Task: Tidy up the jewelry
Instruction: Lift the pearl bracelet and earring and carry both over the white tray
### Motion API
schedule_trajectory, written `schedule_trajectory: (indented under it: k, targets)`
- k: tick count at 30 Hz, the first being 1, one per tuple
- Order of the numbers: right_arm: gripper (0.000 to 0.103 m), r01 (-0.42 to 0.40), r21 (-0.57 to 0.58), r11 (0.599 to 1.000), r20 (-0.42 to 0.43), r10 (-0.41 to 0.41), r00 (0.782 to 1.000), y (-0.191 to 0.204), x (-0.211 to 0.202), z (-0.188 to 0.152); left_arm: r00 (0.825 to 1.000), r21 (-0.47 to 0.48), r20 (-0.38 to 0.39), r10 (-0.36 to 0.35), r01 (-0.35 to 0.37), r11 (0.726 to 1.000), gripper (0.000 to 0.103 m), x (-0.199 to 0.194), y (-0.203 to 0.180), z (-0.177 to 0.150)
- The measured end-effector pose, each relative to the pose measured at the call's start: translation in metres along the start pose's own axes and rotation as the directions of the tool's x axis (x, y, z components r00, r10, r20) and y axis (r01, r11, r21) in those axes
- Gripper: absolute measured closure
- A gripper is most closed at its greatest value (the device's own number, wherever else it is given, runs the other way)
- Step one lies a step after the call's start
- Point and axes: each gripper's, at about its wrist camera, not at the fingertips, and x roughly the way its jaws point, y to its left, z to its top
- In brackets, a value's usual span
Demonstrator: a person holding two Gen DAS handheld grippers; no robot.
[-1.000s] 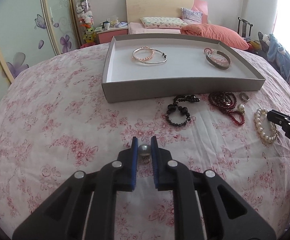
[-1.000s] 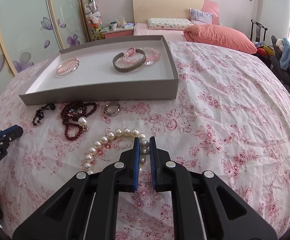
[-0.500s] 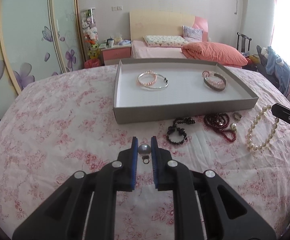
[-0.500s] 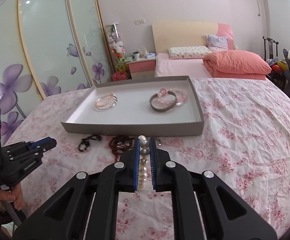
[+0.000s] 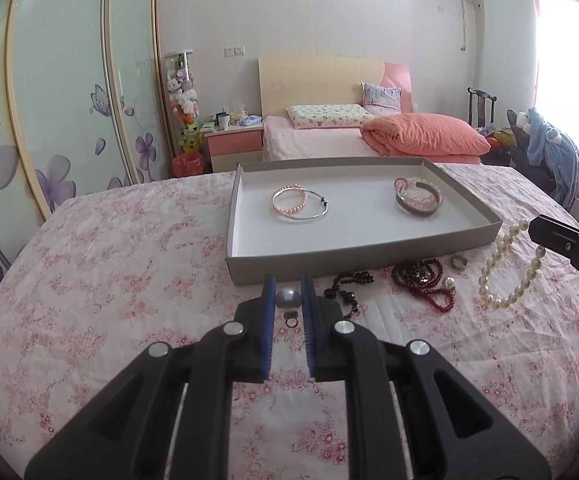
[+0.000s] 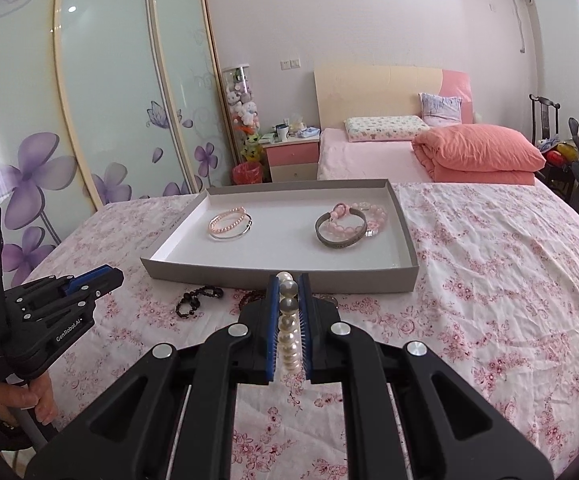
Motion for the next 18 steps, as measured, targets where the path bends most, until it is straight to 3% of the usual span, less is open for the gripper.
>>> schedule_trajectory:
  k: [8, 18]
  targets:
    - [0.093, 0.036, -0.037, 0.999, 0.092, -0.032, 0.995, 0.009, -0.013, 0.011, 0.998, 0.014, 0.069, 0.008, -0.009, 1.0, 0.089, -0.013, -0.009, 0.011]
    - [0.093, 0.103, -0.09, 0.991, 0.222, -0.081, 0.972, 0.025, -0.026, 0.025, 0.988, 0.013, 0.154, 0.027, -0.03, 0.999, 0.089, -0.025, -0.016, 0.026]
